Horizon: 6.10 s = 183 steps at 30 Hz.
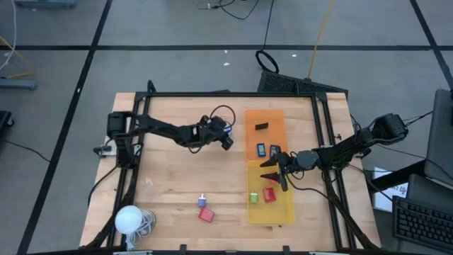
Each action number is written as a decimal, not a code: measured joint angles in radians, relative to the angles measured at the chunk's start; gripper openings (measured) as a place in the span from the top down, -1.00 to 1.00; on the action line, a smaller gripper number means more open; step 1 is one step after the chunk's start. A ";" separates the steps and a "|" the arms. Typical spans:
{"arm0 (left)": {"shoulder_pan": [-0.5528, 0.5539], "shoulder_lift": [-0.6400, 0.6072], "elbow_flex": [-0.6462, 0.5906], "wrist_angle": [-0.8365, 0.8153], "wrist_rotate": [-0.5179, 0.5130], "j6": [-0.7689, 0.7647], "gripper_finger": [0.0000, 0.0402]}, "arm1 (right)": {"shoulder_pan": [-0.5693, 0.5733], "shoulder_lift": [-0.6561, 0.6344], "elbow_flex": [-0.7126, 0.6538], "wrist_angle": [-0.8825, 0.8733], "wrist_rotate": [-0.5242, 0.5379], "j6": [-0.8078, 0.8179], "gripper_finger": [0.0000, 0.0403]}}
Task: Pick & Place Office items
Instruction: Put the blue charger adapter into the yellow bin
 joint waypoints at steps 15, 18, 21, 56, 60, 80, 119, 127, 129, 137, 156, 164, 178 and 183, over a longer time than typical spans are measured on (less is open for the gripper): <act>-0.007 -0.071 0.003 -0.463 0.017 -0.007 0.09 | 0.000 0.000 -0.001 0.015 0.000 0.000 0.00; -0.020 -0.155 -0.001 -0.645 0.031 -0.049 0.14 | 0.000 0.000 -0.001 0.012 0.000 0.000 0.01; -0.044 -0.257 -0.004 -0.817 0.044 -0.116 0.19 | 0.000 0.000 -0.001 0.010 0.000 0.000 0.01; -0.219 -0.383 -0.002 -0.710 0.297 -0.224 0.34 | 0.000 0.000 0.000 -0.005 0.000 -0.009 0.03; -0.187 -0.383 -0.002 -0.789 0.247 -0.377 0.20 | 0.000 0.000 0.000 -0.005 0.000 -0.011 0.03; -0.118 -0.225 -0.029 -0.770 0.036 -0.689 -0.54 | 0.000 0.000 0.000 -0.001 0.000 -0.011 0.03; -0.109 -0.089 -0.029 -0.727 0.020 -0.689 -0.54 | -0.001 0.000 0.000 -0.004 0.003 -0.012 0.03; -0.108 -0.089 -0.029 -0.744 0.025 -0.731 -0.49 | -0.001 0.000 0.000 -0.004 0.003 -0.027 0.03; -0.108 -0.089 -0.029 -0.744 0.025 -0.734 -0.40 | -0.001 0.000 0.000 -0.004 0.003 -0.027 0.03; -0.107 -0.089 -0.029 -0.722 0.011 -0.640 -0.09 | -0.001 0.000 0.000 -0.004 0.003 -0.027 0.03; -0.171 -0.384 -0.026 -0.501 0.255 -0.227 -0.08 | -0.002 0.000 0.000 0.053 0.135 -0.154 0.02; -0.258 -0.409 -0.026 -0.260 0.470 -0.117 -0.15 | 0.026 0.000 0.063 0.041 0.324 -0.428 -0.12; -0.320 -0.396 -0.026 -0.101 0.622 -0.145 -0.15 | 0.046 0.242 0.388 0.026 0.297 -0.916 -0.42; -0.326 -0.396 -0.026 -0.102 0.619 -0.154 -0.09 | 0.045 0.274 0.442 0.058 0.183 -0.933 -0.38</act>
